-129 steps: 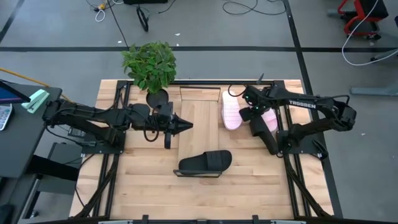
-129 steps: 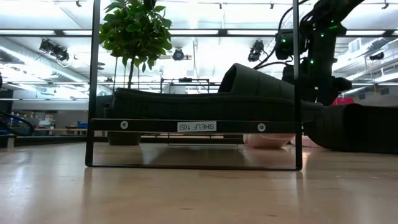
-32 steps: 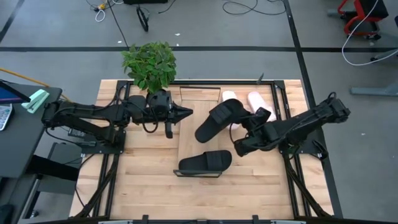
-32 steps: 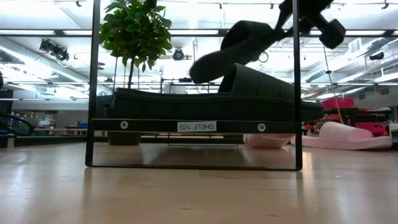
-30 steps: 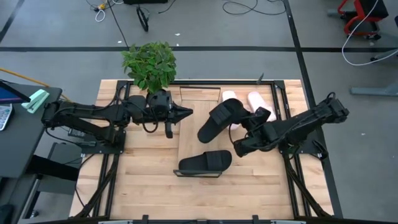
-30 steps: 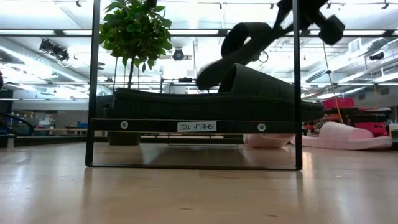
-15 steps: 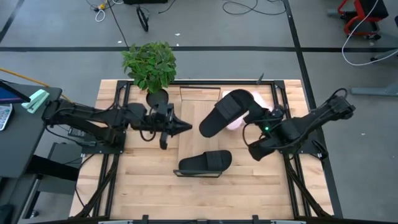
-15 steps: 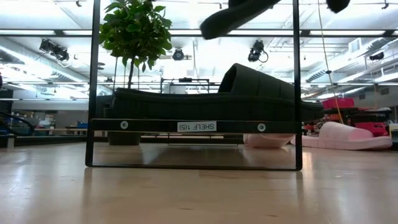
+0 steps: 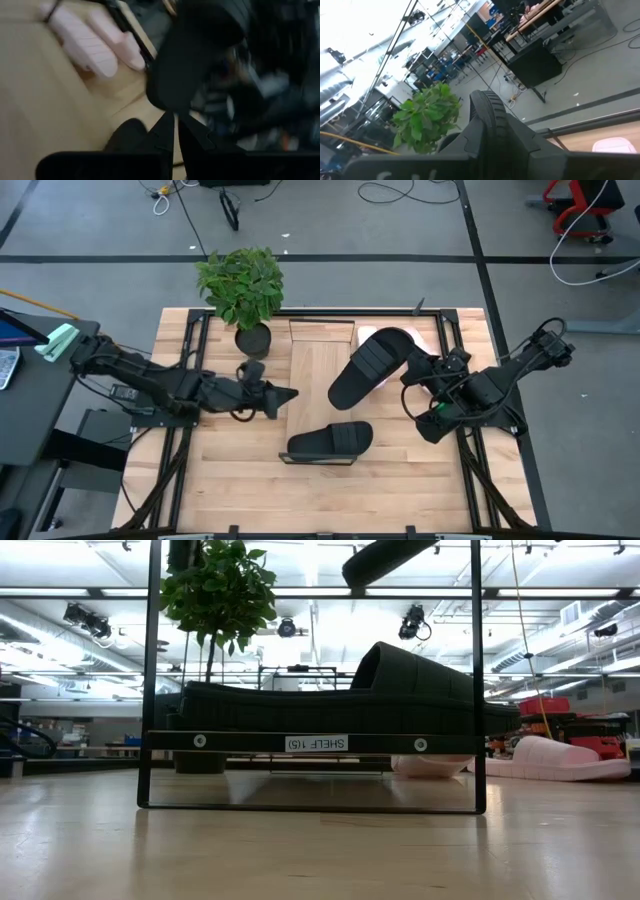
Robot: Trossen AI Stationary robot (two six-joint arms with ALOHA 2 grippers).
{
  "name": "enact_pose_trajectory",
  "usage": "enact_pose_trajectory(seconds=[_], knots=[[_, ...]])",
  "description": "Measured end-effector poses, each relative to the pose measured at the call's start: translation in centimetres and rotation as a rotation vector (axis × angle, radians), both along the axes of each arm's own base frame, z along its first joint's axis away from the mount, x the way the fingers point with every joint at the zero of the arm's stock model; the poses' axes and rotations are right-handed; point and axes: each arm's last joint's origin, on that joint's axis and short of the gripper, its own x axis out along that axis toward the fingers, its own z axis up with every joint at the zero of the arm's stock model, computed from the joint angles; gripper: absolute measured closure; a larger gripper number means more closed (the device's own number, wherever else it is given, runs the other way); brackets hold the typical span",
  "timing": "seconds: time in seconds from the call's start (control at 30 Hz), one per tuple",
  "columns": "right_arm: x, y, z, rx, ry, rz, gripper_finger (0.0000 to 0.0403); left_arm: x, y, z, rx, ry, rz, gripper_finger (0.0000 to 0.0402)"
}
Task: Pick and place slides into the shelf
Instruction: Put the black slipper on the shelf
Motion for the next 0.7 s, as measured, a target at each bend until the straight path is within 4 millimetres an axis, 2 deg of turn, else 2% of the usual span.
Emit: enact_pose_trajectory(seconds=[0.13, 0.43, 0.6, 0.7], knots=[[0.0, 0.0, 0.0, 0.002, -0.004, 0.000, 0.0350, -0.3, -0.7, -0.3, -0.152, -0.120, 0.124, 0.0360], [0.9, 0.0, 0.3, -0.001, 0.003, -0.021, 0.0350, -0.8, -1.9, -3.2, -0.301, -0.404, 0.165, 0.0335], [1.4, -0.1, 0.5, 0.018, -0.030, -0.036, 0.0350, -1.5, -1.8, -5.9, -0.354, -0.386, 0.172, 0.0306], [1.8, -0.1, 0.9, 0.015, -0.028, -0.047, 0.0350, -1.6, -1.5, -6.6, -0.402, -0.391, 0.188, 0.0280]])
